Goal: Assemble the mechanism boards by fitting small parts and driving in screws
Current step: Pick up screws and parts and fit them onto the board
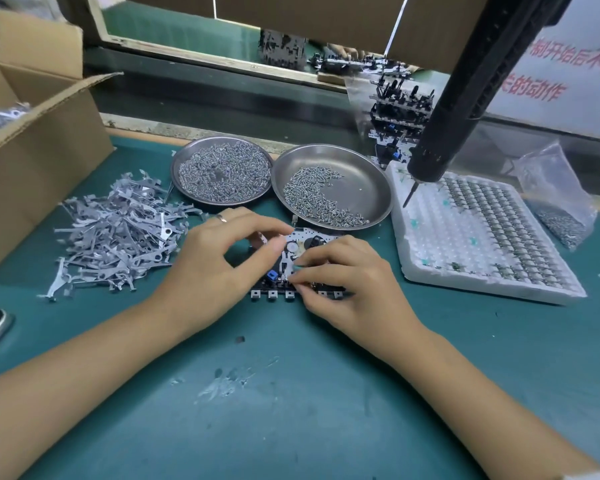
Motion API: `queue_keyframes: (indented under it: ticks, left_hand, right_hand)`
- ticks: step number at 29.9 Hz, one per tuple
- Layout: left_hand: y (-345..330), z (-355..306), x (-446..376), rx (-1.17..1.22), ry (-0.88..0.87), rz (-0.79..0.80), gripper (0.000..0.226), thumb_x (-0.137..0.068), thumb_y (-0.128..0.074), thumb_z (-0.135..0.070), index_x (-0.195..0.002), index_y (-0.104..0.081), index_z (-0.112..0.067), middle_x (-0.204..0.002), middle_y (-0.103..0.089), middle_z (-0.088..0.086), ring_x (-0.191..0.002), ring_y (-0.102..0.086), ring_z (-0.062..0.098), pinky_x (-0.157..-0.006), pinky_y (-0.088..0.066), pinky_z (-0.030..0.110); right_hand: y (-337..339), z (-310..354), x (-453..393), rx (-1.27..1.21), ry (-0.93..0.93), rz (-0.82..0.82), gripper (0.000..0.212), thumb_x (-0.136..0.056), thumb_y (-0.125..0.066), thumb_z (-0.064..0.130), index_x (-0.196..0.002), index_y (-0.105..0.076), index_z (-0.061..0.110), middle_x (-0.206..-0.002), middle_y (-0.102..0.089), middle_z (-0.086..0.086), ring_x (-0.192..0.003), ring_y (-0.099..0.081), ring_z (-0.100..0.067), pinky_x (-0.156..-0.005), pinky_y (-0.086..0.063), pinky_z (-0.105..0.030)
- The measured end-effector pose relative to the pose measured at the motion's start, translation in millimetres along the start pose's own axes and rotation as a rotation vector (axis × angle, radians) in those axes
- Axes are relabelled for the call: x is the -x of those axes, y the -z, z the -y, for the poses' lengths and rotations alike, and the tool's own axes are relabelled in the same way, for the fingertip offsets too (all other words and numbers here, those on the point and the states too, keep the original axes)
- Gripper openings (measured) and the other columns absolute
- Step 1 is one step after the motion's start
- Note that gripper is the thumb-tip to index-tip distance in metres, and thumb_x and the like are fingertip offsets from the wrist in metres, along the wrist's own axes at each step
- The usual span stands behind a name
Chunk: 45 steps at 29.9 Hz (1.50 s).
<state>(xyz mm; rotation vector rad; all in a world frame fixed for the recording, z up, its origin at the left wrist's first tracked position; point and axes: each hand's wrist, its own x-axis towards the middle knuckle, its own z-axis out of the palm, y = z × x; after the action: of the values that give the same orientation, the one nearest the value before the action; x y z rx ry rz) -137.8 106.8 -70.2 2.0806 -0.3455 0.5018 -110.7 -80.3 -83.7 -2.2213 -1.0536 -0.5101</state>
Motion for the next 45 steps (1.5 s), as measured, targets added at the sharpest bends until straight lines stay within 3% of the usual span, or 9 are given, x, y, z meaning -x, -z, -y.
queue_keyframes:
  ticks: [6, 21, 23, 26, 29, 34, 37, 41, 45]
  left_hand:
    - [-3.0, 4.1, 4.4, -0.217, -0.146, 0.202, 0.041, -0.073, -0.059, -0.037, -0.11, -0.066, -0.021, -0.1, -0.063, -0.011, -0.095, -0.057, 0.015, -0.091, -0.042, 0.044]
    - [-7.7, 9.0, 2.3, -0.212, -0.12, 0.204, 0.034, -0.072, -0.071, -0.031, -0.105, -0.072, -0.022, -0.093, -0.068, -0.016, -0.092, -0.058, 0.011, -0.094, -0.039, 0.039]
    - [-7.3, 9.3, 2.2, -0.195, -0.121, 0.204, 0.028, -0.071, -0.072, -0.032, -0.099, -0.072, -0.025, -0.091, -0.067, -0.018, -0.091, -0.058, 0.008, -0.093, -0.04, 0.039]
    - [-7.5, 11.9, 3.1, -0.158, -0.114, 0.188, 0.022, -0.07, -0.073, -0.034, -0.092, -0.073, -0.028, -0.087, -0.064, -0.025, -0.088, -0.055, 0.002, -0.091, -0.039, 0.036]
    - [-8.4, 14.3, 2.3, -0.113, -0.091, 0.17, 0.021, -0.068, -0.074, -0.034, -0.089, -0.073, -0.033, -0.083, -0.064, -0.026, -0.088, -0.054, -0.001, -0.092, -0.037, 0.033]
    - [-8.1, 14.3, -0.8, -0.071, -0.065, 0.174, 0.023, -0.065, -0.075, -0.035, -0.086, -0.07, -0.043, -0.086, -0.066, -0.028, -0.089, -0.055, -0.003, -0.091, -0.037, 0.027]
    - [-7.2, 12.3, -1.3, -0.056, -0.048, 0.174, 0.022, -0.064, -0.075, -0.035, -0.085, -0.071, -0.042, -0.088, -0.065, -0.028, -0.089, -0.055, -0.003, -0.09, -0.038, 0.027]
    - [-7.1, 10.1, -1.3, -0.06, -0.041, 0.166, 0.024, -0.065, -0.081, -0.029, -0.085, -0.072, -0.039, -0.079, -0.065, -0.027, -0.089, -0.055, -0.002, -0.091, -0.039, 0.029]
    - [-7.3, 10.9, -0.1, -0.056, -0.033, 0.16, 0.028, -0.066, -0.086, -0.017, -0.086, -0.075, -0.033, -0.08, -0.066, -0.024, -0.088, -0.055, 0.0, -0.091, -0.04, 0.03]
  right_hand:
    - [5.7, 1.3, -0.3, -0.086, -0.066, 0.072, 0.017, -0.075, -0.073, 0.003, -0.089, -0.078, 0.013, -0.091, -0.069, -0.001, -0.083, -0.058, -0.02, -0.078, -0.048, -0.035]
    - [12.0, 7.8, -4.4, -0.29, -0.276, 0.064, 0.019, -0.075, -0.072, -0.006, -0.088, -0.077, 0.007, -0.089, -0.065, -0.003, -0.087, -0.062, -0.019, -0.082, -0.048, -0.027]
    - [15.0, 9.3, -4.9, -0.224, -0.25, -0.065, 0.017, -0.076, -0.069, -0.003, -0.087, -0.077, 0.008, -0.085, -0.064, -0.003, -0.081, -0.061, -0.014, -0.077, -0.047, -0.022]
    - [28.9, 7.2, -14.4, -0.193, -0.338, -0.471, 0.014, -0.081, -0.064, 0.008, -0.092, -0.07, 0.014, -0.085, -0.06, -0.001, -0.08, -0.057, -0.006, -0.077, -0.044, -0.019]
    - [58.9, -6.3, -40.8, -0.207, -0.46, -0.766, 0.038, -0.083, -0.066, 0.021, -0.118, -0.051, 0.025, -0.105, -0.055, -0.004, -0.097, -0.054, -0.012, -0.089, -0.045, -0.03]
    - [98.2, -19.8, -94.9, -0.304, -0.433, -0.698, 0.08, -0.084, -0.07, 0.025, -0.146, -0.019, 0.021, -0.111, -0.056, 0.009, -0.096, -0.058, 0.002, -0.087, -0.047, -0.015]
    - [96.1, -17.6, -112.2, -0.335, -0.396, -0.699, 0.068, -0.085, -0.069, 0.019, -0.14, -0.028, 0.015, -0.107, -0.056, 0.007, -0.092, -0.059, -0.002, -0.078, -0.047, -0.011]
    - [74.1, 2.7, -108.2, -0.563, -0.364, -0.708, 0.024, -0.086, -0.064, 0.01, -0.101, -0.045, 0.014, -0.073, -0.055, -0.006, -0.056, -0.055, -0.018, -0.055, -0.046, -0.024]
    - [46.4, 29.3, -88.4, -0.81, -0.298, -0.64, 0.02, -0.084, -0.059, 0.004, -0.086, -0.042, 0.014, -0.051, -0.051, 0.003, -0.04, -0.047, -0.02, -0.046, -0.041, -0.025]
